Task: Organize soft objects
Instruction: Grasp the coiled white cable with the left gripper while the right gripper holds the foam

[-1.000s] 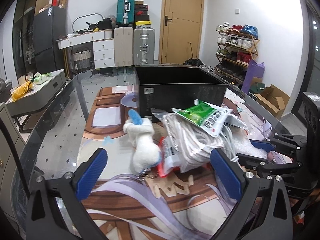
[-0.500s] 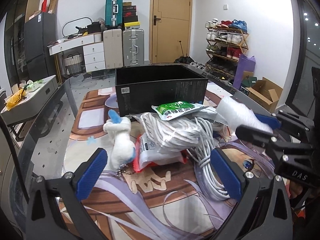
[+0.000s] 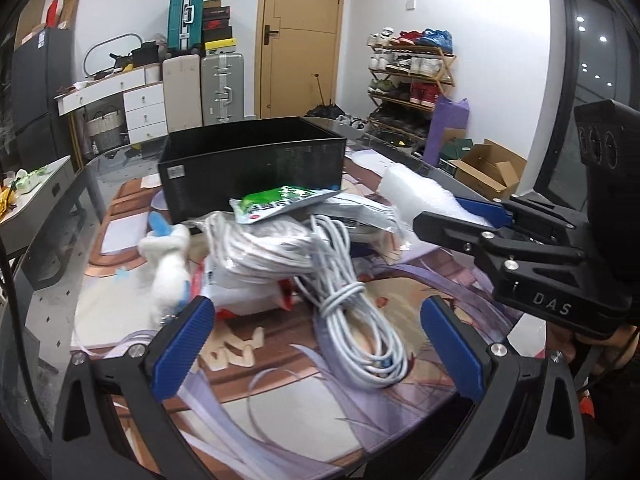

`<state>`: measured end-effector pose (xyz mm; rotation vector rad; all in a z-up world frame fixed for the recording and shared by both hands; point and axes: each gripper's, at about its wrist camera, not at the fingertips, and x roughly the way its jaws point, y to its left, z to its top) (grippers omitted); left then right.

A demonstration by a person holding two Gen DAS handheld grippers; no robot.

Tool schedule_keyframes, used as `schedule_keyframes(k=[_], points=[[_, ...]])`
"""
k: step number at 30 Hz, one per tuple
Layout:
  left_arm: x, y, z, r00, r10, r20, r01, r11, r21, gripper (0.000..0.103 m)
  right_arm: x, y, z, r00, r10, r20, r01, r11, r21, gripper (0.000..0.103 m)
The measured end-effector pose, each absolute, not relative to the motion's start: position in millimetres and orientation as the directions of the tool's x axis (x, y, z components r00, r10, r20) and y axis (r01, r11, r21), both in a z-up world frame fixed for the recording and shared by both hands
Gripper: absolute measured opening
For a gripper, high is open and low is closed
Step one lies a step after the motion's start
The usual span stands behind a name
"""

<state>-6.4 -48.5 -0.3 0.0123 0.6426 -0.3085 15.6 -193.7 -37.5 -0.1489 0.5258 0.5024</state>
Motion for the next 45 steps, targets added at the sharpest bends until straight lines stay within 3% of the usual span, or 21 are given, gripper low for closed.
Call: schedule_keyframes(k=[2,4,5,10,24,30,32,45], points=[[-8,-51,0,0.759,-0.279,-0.588,0.286,0.955,-0.083,0.101,14,-197,-39,0.75,0.413,-0.517,-0.487,0.873,-0.009,0.037],[-8,-53,-1,0.755,-0.289,-0.589,0.293,0.952,-0.091,0.09,14,-200,-40,0.752,0.407,-0.519,-0.478,0.878,-0.004,0.037],[-9,-54,-2,0.751,-0.294,-0.591,0.299,0.95,-0.093,0.078,14,-201,-40,0.754,0.402,-0.519,-0.472,0.881,-0.004,0.037],[-8,-61,-5,0.724,-0.326,-0.607,0.338,0.936,-0.099,0.057,15,-206,-40,0.758,0.398,-0.517,-0.462,0.887,0.005,0.037],[13,-78,-19,0.687,-0.314,-0.655,0.312,0.942,-0.124,0.055,16,-204,-43,0.751,0.404,-0.523,-0.47,0.883,0.006,0.037],[14,-76,-21,0.705,-0.312,-0.637,0.296,0.945,-0.136,0.032,16,-204,-44,0.75,0.405,-0.523,-0.472,0.882,0.006,0.037],[14,-72,-19,0.708,-0.324,-0.627,0.299,0.942,-0.15,0.029,17,-204,-44,0.751,0.403,-0.523,-0.47,0.882,0.005,0.037],[4,-65,-3,0.739,-0.361,-0.569,0.325,0.931,-0.167,0.029,13,-209,-39,0.773,0.401,-0.492,-0.457,0.89,0.008,0.037]])
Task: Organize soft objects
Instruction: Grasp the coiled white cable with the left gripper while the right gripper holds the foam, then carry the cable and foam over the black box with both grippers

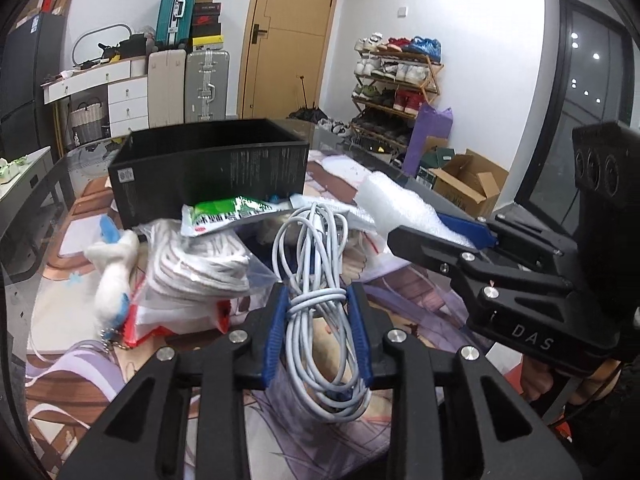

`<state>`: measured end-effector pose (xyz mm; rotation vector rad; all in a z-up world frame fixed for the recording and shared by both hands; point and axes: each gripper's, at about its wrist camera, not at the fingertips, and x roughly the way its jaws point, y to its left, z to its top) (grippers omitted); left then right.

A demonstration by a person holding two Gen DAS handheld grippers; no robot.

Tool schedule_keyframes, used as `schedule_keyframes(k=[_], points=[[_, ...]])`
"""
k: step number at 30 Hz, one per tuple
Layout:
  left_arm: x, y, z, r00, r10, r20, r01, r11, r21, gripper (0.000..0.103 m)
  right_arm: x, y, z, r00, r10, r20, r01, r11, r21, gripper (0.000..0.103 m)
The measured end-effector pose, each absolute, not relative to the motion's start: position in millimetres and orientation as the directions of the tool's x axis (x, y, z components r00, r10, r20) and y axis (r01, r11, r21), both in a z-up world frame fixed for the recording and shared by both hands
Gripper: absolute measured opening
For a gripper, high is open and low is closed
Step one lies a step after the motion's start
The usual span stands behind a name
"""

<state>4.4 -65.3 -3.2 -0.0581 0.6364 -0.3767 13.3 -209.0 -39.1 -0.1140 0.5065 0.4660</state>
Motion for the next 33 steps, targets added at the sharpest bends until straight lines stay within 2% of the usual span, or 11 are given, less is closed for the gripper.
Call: schedule_keyframes(k=[19,33], points=[[-18,-23,34,0.838,-0.324,-0.438,0.259,0.944,-0.203,0.029,8,-202,-15,0.783,0.421,-0.458,-0.486,0.874,-0.026,0.037],[-7,6,60,0.889,-0.216,-0.405,0.15,0.971,-0.189,0.029,27,-188,10,0.75,0.459,-0.476,-0.531,0.847,-0.021,0.037]])
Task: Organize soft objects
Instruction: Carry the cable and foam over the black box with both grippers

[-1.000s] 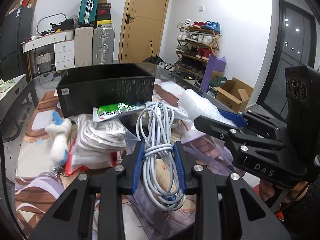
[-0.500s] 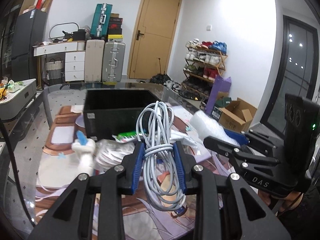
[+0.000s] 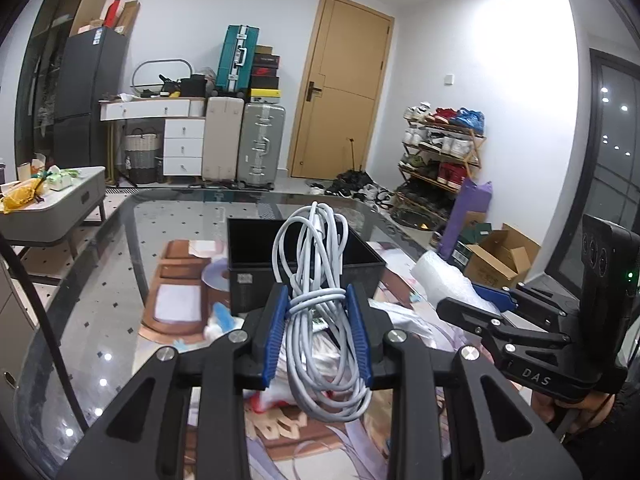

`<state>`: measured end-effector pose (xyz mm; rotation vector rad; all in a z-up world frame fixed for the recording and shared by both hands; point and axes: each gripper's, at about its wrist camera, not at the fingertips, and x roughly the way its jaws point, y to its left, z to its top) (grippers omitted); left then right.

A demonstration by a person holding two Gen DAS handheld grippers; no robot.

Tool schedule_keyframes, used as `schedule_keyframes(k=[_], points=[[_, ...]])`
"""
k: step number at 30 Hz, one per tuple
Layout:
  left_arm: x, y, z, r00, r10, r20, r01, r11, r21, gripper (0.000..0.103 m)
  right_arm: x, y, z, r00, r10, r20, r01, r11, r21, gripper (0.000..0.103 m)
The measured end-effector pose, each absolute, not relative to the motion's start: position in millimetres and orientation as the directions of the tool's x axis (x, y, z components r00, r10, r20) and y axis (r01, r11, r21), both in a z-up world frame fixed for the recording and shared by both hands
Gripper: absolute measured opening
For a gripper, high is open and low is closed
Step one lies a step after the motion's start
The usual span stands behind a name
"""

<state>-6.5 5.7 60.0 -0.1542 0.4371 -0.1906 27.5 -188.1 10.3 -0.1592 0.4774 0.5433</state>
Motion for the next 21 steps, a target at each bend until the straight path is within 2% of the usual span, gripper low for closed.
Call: schedule_keyframes(k=[21], points=[[48,15,73,0.89,-0.141,-0.433,0.095,0.987,-0.128,0.029,101,-170,47,0.721,0.505,-0.474,-0.57,0.821,0.008,0.037]])
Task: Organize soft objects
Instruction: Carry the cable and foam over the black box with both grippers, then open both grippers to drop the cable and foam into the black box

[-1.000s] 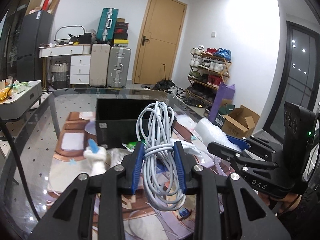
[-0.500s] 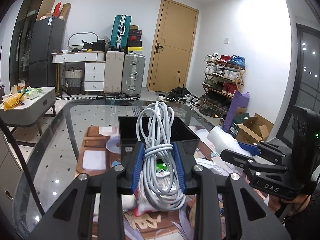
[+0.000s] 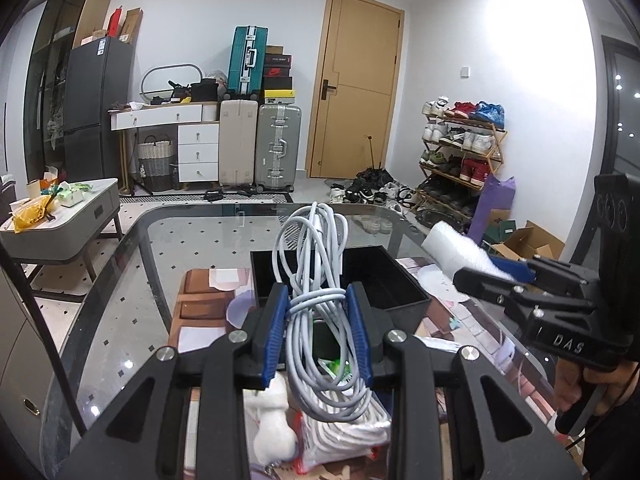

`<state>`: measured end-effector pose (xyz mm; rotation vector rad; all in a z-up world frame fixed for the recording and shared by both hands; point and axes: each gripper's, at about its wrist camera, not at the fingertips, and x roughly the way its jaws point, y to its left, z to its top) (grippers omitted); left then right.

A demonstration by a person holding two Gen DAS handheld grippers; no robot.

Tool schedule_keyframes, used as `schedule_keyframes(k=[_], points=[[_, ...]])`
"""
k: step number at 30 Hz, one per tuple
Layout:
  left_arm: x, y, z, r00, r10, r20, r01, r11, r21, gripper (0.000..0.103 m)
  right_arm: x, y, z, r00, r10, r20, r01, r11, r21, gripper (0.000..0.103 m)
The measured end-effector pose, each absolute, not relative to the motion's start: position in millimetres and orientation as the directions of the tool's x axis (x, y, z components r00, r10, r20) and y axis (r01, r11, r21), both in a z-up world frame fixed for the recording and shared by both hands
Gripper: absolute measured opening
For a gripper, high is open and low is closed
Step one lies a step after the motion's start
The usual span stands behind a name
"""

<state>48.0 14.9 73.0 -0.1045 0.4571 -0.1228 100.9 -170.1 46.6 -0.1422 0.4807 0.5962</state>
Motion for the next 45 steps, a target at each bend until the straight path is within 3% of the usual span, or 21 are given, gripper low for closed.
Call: schedule_keyframes(k=[10,11,12,15,45], points=[[74,18,70,0.883,-0.132,-0.451,0.093,0.99,-0.107,0.028,138,-160,51,0.702,0.513,-0.494,-0.58,0.815,0.022,0.037],[76,18,69,0.881,-0.136,-0.453,0.097,0.99,-0.106,0.025,141,-159,50,0.701,0.512,-0.497,-0.579,0.815,0.023,0.037],[79,18,70,0.88,-0.142,-0.452,0.104,0.989,-0.108,0.016,144,-156,49,0.7,0.51,-0.5,-0.579,0.815,0.02,0.037],[86,18,65,0.872,-0.157,-0.463,0.12,0.987,-0.109,0.011,150,-152,45,0.696,0.508,-0.508,-0.58,0.815,0.021,0.037],[127,26,47,0.831,-0.16,-0.533,0.085,0.983,-0.162,0.012,199,-123,11,0.61,0.467,-0.64,-0.618,0.786,-0.015,0.038]])
